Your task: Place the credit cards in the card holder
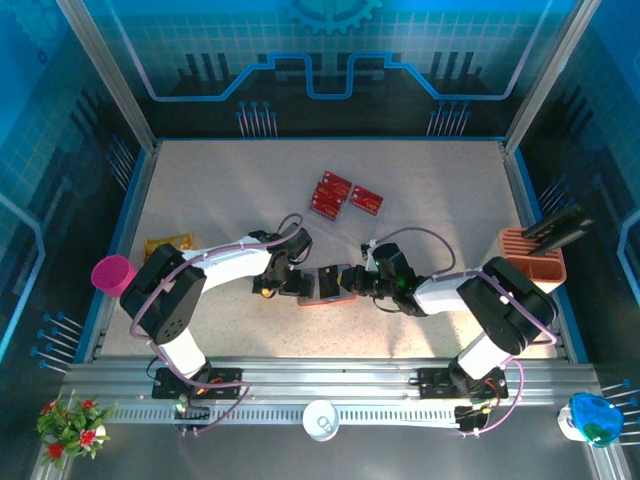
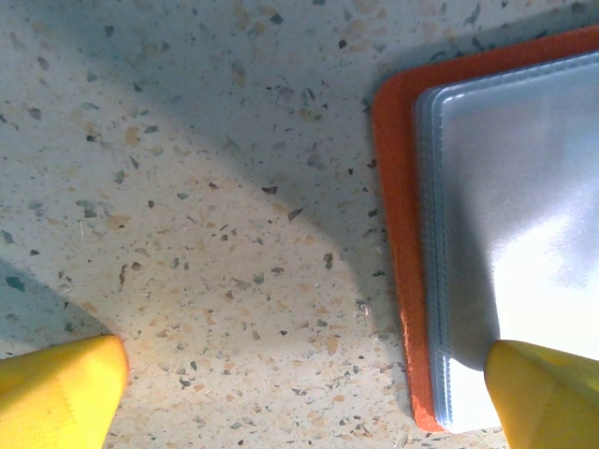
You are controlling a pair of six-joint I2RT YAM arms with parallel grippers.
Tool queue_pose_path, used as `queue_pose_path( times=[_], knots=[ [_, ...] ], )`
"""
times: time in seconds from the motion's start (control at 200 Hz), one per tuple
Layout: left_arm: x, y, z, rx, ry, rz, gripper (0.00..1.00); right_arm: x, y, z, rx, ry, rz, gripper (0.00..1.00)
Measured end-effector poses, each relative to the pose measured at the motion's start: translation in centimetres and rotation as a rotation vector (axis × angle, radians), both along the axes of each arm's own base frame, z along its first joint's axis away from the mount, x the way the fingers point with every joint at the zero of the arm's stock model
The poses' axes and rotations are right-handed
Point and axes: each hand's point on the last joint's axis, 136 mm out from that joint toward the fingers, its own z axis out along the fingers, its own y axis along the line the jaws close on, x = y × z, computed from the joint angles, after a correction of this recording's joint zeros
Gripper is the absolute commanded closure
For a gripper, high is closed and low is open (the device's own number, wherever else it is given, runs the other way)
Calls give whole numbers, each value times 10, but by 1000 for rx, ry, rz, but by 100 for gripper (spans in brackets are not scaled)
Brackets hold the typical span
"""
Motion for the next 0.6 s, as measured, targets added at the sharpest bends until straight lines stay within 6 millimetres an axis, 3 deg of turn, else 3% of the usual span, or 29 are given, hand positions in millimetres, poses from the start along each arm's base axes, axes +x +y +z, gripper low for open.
queue_pose_path(
  times=[0.14,0.265,0.6],
  knots=[
    [3,1,3,-1,-1,6,1,0,0,4,11,-1,-2,100],
    [20,1,17,-22,-29,37,1,1,1,10,27,-5,-7,100],
    [71,-11,92,-244,-160,131,1,13,-4,50,119,-57,-44,100]
  ],
)
